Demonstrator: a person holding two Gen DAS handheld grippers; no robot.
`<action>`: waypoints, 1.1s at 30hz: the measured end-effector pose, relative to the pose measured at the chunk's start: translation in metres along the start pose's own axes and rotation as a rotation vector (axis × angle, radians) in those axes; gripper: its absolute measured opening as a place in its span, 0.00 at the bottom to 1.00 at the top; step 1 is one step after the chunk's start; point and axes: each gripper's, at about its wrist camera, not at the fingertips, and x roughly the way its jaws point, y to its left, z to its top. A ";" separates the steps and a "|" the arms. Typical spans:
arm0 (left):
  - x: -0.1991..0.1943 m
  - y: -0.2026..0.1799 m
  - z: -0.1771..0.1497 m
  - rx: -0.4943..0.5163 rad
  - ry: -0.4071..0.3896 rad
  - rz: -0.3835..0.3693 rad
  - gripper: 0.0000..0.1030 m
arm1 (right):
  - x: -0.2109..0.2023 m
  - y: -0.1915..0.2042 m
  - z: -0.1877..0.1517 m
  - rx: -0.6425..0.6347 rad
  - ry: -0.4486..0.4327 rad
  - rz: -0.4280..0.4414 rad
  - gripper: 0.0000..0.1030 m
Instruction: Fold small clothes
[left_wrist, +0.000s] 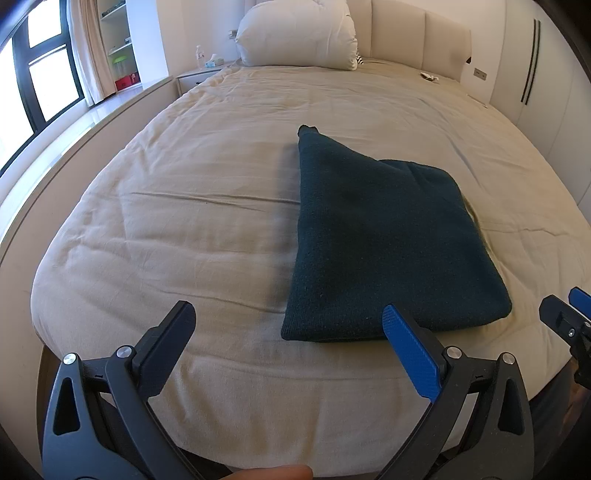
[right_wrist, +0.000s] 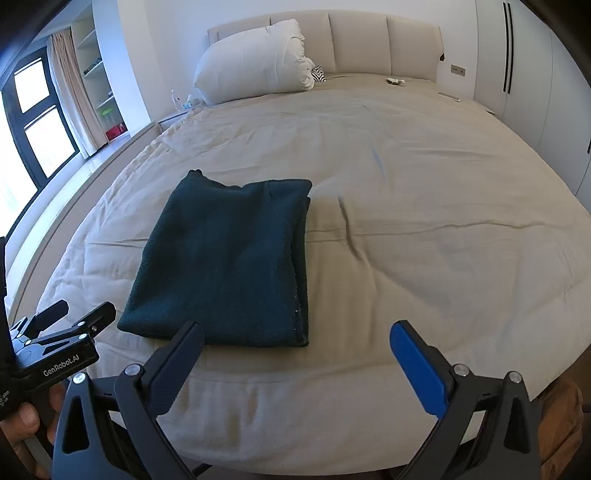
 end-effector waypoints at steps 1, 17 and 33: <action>0.000 0.000 0.000 0.000 0.000 0.001 1.00 | 0.000 0.000 -0.001 0.000 0.003 -0.002 1.00; -0.001 0.000 -0.003 -0.010 -0.001 0.007 1.00 | 0.000 -0.005 0.001 0.000 0.008 -0.015 1.00; -0.002 0.001 -0.004 -0.015 0.000 0.011 1.00 | 0.000 -0.007 0.002 0.004 0.013 -0.026 1.00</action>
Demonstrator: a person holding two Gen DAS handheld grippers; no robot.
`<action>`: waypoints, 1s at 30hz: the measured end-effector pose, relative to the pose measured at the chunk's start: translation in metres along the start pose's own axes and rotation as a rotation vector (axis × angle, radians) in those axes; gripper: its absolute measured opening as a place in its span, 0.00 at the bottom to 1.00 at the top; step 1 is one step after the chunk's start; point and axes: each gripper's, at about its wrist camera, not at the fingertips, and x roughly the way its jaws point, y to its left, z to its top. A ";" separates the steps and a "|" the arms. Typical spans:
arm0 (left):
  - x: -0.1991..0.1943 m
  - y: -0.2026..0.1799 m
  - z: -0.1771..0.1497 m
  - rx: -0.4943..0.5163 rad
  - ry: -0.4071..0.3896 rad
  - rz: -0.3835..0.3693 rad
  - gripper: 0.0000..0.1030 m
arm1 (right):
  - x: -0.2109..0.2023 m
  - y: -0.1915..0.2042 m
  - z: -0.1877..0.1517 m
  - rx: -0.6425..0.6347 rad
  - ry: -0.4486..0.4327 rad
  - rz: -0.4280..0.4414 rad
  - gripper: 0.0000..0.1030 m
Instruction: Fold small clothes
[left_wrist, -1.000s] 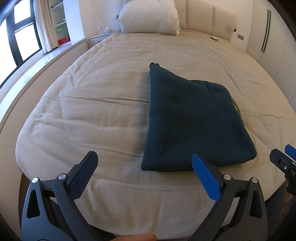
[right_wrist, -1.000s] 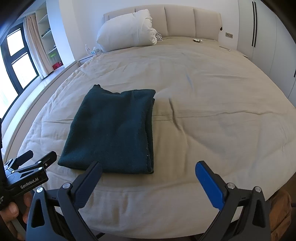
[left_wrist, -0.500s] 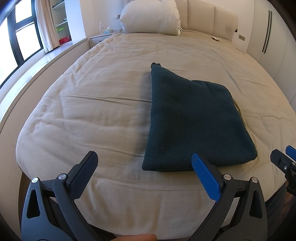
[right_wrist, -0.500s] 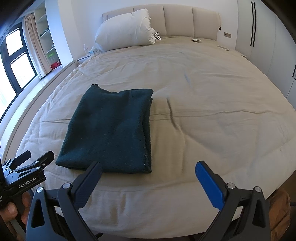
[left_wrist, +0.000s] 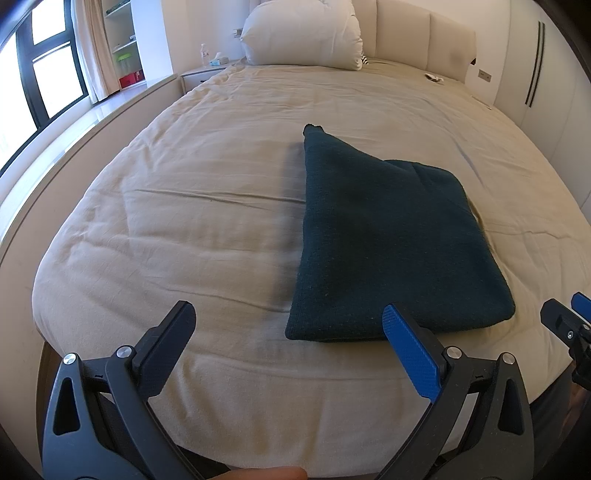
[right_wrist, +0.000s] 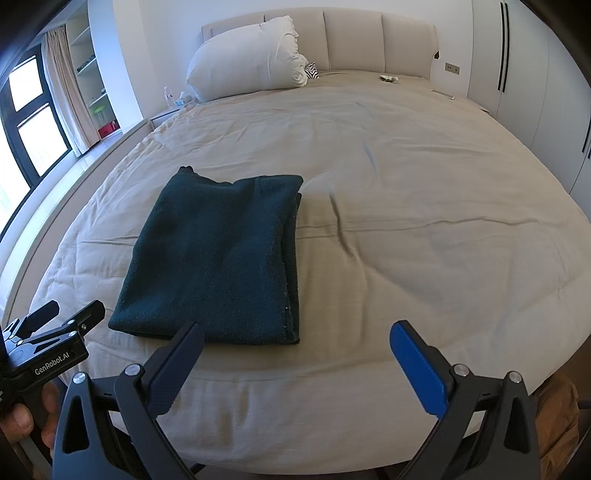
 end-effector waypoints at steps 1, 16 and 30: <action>0.000 0.000 -0.001 -0.001 0.000 0.001 1.00 | 0.000 0.000 0.000 0.000 0.000 0.000 1.00; -0.001 -0.001 -0.004 -0.011 0.008 0.011 1.00 | 0.002 -0.003 0.000 0.005 0.007 0.004 1.00; -0.002 -0.002 -0.006 -0.016 0.003 0.008 1.00 | 0.003 -0.002 -0.002 0.010 0.013 0.002 1.00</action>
